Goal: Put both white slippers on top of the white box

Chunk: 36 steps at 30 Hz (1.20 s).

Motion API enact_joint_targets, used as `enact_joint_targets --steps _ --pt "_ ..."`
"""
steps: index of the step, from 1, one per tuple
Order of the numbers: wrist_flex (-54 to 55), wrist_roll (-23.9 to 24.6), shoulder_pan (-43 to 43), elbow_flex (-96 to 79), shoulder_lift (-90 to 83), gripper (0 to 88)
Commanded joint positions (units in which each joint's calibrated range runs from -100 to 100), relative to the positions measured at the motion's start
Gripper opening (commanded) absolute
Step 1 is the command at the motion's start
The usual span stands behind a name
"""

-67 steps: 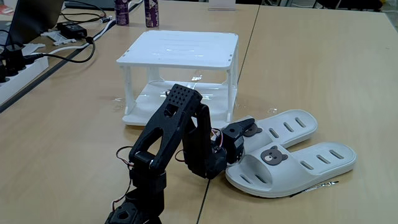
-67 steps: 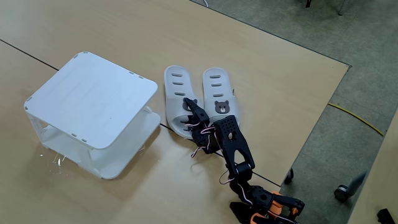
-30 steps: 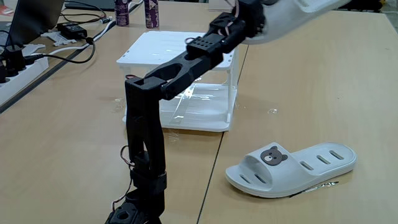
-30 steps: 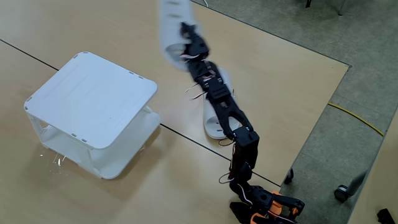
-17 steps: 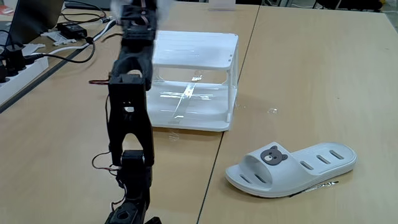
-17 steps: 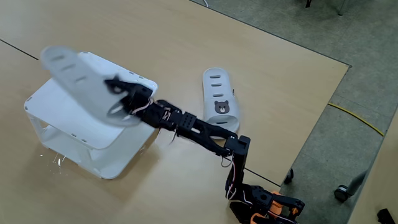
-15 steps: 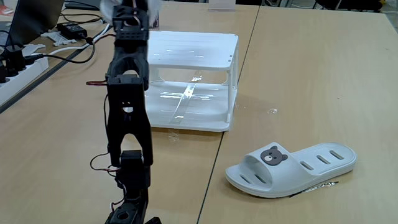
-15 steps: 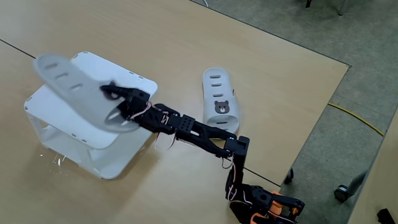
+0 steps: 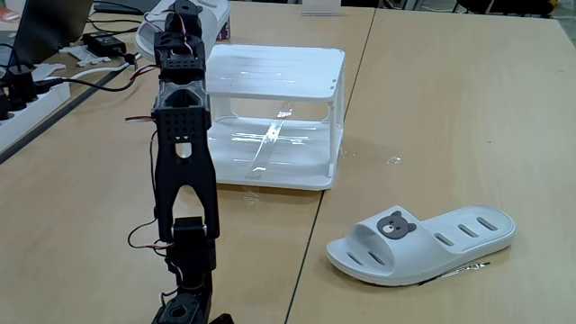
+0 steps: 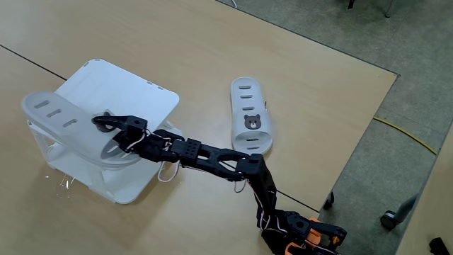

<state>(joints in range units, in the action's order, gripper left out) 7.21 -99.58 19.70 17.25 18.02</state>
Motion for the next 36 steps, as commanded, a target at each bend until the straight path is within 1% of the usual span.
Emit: enact_joint_targets --steps 1,8,18,24,25,27,29,31,36 --pt "0.3 -0.42 -2.02 17.07 4.66 0.8" --pt "0.21 -0.42 -3.99 25.28 11.89 0.8" --pt "0.3 -0.42 -6.87 25.55 15.17 0.7" --pt "0.21 -0.42 -5.31 25.01 15.59 1.3" --pt "0.21 -0.42 -5.23 24.92 15.59 3.6" --pt "0.21 -0.42 -5.06 24.83 15.59 11.7" --pt "0.12 -0.42 -4.57 24.83 15.59 16.9" --pt "0.04 -0.42 -4.57 24.65 15.59 18.8" --pt "-0.14 -0.42 -5.14 20.05 14.92 18.8"
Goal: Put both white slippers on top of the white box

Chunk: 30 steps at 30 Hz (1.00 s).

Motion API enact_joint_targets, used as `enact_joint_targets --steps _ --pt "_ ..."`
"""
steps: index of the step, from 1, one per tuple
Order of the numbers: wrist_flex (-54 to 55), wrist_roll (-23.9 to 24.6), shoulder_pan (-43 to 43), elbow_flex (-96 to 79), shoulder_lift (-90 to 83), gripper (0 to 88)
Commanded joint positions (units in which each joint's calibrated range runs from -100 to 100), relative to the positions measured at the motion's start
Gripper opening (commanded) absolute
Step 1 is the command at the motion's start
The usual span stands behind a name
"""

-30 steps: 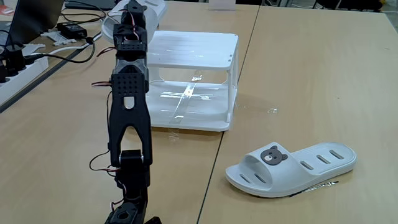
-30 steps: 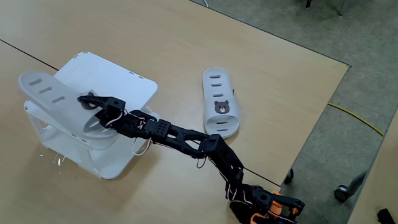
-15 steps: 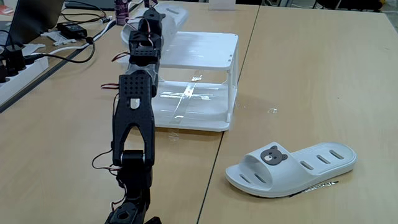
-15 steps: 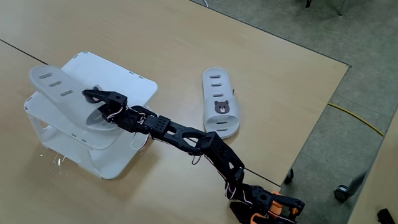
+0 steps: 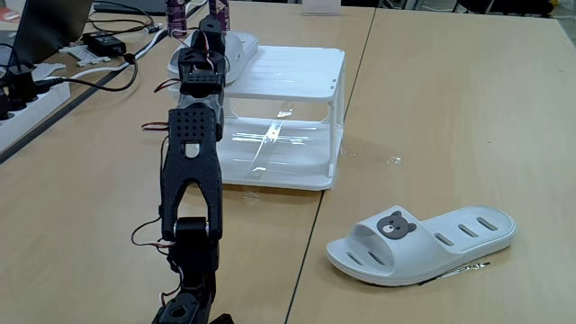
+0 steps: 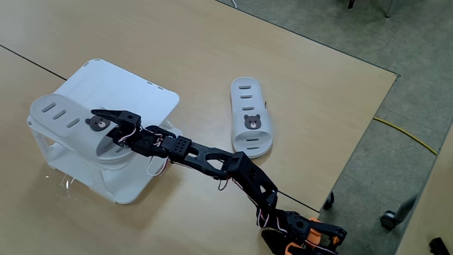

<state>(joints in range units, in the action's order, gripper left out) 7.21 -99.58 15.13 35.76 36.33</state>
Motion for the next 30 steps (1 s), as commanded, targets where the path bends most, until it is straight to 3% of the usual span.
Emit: enact_joint_targets --steps 1,11,18,30 --pt "-0.22 -0.42 -0.58 1.45 -3.47 18.8" --pt "-17.22 -0.42 -0.58 1.36 -10.96 18.8" --pt "-21.62 -0.42 -0.58 -0.53 -15.84 18.9" --pt "-21.62 -0.42 -0.58 -25.25 -35.11 18.9"
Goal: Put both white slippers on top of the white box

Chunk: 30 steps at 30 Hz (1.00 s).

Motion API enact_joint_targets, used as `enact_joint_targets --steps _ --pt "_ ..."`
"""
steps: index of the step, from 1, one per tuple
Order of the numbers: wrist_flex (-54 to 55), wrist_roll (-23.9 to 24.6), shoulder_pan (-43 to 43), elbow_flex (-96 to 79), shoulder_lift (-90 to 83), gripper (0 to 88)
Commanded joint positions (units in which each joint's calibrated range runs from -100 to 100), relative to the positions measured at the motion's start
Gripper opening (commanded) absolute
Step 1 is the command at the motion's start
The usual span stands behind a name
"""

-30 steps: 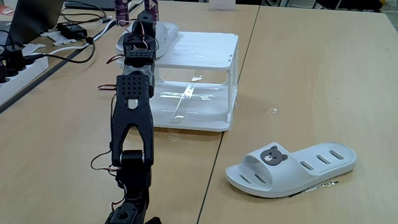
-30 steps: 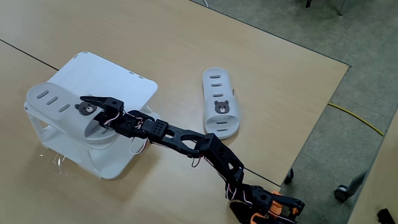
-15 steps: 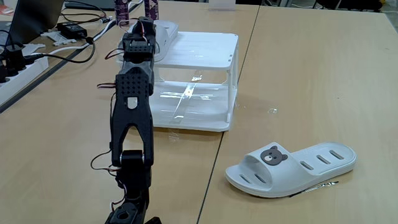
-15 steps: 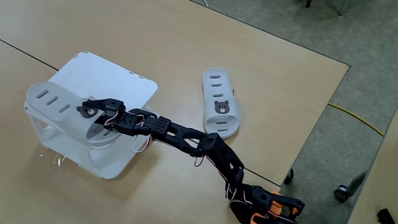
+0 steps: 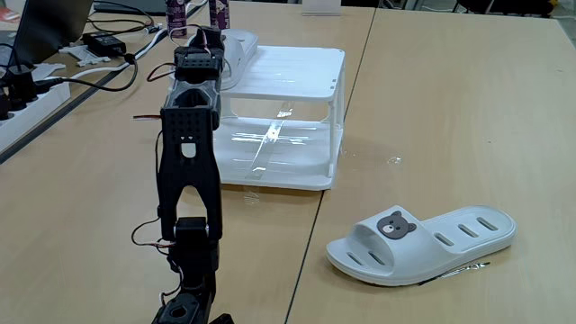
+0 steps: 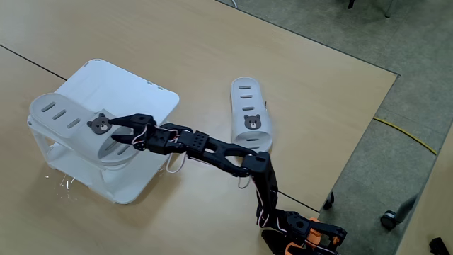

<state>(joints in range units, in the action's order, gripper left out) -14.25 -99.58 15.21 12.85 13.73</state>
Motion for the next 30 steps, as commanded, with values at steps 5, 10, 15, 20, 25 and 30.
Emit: enact_joint_targets --steps 5,10,15,20,25,30 --pt "0.01 -0.42 -0.81 -13.16 -23.03 18.9" --pt "0.88 -0.42 -5.09 -16.41 -29.42 18.1" --pt "20.29 -0.42 -16.11 -19.57 -29.68 11.8" --pt "50.4 -0.42 -17.02 -33.37 -30.94 0.8" --pt "85.6 -0.42 -17.02 -52.95 -33.13 0.8" --pt "102.77 -0.42 -17.26 -79.83 -40.87 0.8"
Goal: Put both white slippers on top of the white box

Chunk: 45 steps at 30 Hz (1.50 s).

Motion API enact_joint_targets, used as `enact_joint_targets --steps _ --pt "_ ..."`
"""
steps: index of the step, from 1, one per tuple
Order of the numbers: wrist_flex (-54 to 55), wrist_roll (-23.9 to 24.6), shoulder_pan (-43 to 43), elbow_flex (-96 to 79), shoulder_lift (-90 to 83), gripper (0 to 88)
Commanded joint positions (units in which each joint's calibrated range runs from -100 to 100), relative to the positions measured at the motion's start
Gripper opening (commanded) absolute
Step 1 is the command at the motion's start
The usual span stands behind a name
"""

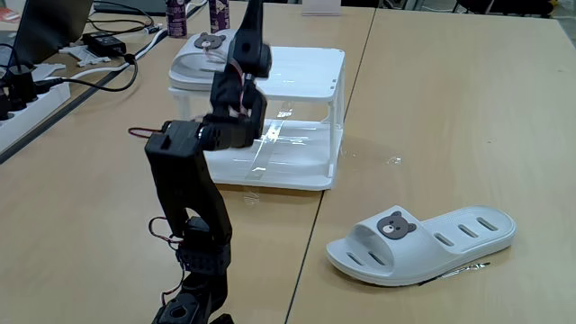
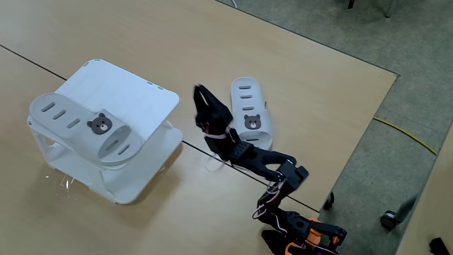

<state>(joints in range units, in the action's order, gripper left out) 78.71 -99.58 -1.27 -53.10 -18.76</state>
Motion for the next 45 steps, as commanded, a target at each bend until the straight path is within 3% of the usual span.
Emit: enact_joint_targets --steps 1,5,8,17,32,41,45 --pt "10.59 -0.42 -1.28 -18.75 -9.97 0.8" --pt "10.67 -0.42 -1.69 -37.52 -13.25 0.8" --pt "10.5 -0.42 -8.02 -45.82 -10.05 0.8" --pt "10.67 -0.42 -10.98 -46.09 18.38 0.8" --pt "10.67 -0.42 -33.84 -42.12 37.23 0.8" --pt "10.67 -0.42 -35.73 -37.88 40.43 1.3" --pt "10.76 -0.42 -35.65 -37.88 40.09 14.7"
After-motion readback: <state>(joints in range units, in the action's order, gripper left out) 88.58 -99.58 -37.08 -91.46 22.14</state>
